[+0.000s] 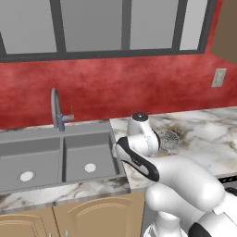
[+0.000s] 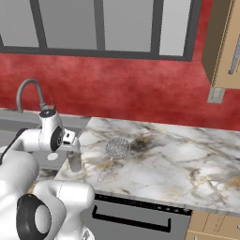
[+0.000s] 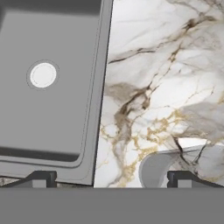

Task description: Place the strainer in the left basin and the glass cup in the right basin of the sink.

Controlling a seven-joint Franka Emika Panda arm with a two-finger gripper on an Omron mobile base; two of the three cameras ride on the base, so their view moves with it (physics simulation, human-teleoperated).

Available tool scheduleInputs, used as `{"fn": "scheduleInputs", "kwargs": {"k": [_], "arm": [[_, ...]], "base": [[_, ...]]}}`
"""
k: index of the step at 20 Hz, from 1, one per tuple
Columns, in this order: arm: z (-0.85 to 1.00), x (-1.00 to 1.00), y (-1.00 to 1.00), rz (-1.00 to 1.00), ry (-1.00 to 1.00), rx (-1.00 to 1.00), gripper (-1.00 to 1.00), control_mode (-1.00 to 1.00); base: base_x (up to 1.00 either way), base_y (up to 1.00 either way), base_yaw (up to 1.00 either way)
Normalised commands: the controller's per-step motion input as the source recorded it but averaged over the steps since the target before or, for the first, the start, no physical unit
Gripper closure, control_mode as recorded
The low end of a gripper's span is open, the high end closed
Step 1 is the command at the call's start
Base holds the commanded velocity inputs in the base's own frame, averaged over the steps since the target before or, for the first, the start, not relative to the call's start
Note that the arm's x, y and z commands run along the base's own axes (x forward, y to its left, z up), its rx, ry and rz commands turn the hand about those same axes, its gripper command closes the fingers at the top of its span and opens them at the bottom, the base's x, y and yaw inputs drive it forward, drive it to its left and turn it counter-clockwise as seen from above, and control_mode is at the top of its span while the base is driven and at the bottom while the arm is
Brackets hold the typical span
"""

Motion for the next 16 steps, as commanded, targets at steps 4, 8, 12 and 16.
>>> {"fn": "scheduleInputs", "kwargs": {"k": [4, 8, 12, 16], "arm": [[-0.15, -0.01, 0.00, 0.00, 0.00, 0.00, -1.00, -1.00], [-0.09, 0.00, 0.00, 0.00, 0.00, 0.00, -1.00, -1.00], [-0.07, 0.00, 0.00, 0.00, 0.00, 0.00, -1.00, -1.00], [-0.17, 0.00, 0.00, 0.00, 0.00, 0.00, -1.00, -1.00]], "base": [[0.00, 0.00, 0.00], [0.00, 0.00, 0.00], [0.00, 0.00, 0.00], [0.00, 0.00, 0.00]]}}
